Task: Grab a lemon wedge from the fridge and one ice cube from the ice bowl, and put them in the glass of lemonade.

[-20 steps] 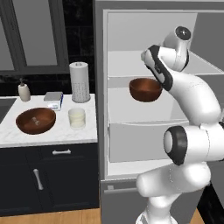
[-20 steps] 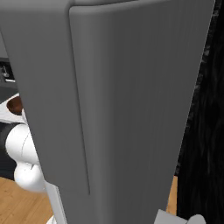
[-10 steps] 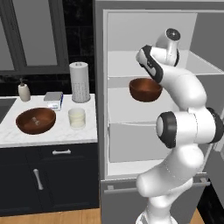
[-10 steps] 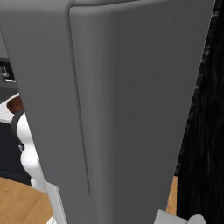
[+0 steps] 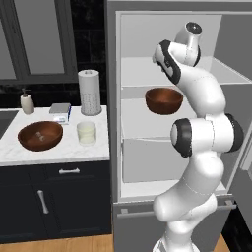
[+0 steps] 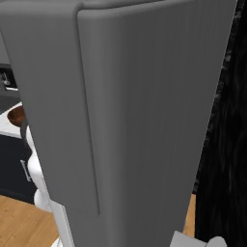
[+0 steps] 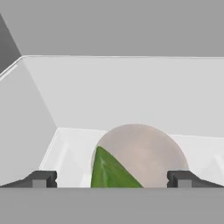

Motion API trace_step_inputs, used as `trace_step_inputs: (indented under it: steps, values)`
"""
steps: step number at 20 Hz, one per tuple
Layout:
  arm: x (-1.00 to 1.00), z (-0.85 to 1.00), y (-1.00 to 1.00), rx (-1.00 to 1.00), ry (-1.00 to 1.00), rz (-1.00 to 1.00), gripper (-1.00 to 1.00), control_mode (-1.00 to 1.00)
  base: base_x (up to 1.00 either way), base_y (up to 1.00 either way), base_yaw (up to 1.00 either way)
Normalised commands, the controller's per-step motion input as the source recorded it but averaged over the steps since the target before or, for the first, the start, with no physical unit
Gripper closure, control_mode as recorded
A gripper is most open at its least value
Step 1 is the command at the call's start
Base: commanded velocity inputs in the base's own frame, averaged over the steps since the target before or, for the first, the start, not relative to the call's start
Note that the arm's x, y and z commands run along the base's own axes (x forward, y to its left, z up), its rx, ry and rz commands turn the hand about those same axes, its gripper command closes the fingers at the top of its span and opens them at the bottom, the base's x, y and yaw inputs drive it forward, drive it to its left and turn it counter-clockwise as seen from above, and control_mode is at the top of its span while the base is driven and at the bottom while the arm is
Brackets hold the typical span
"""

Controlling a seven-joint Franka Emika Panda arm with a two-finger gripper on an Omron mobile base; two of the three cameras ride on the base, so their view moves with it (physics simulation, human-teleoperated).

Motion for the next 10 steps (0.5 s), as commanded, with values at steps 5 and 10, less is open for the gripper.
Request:
trace_step_inputs:
  steps: [5, 10]
  values:
    - [-0.21, -0.12, 0.01, -0.01, 0.0, 0.05, -1.0, -1.0, 0.0, 0.0, 0.0]
    - [-0.05, -0.25, 0.0, -0.03, 0.0, 0.0, -1.0, -1.0, 0.0, 0.0, 0.0]
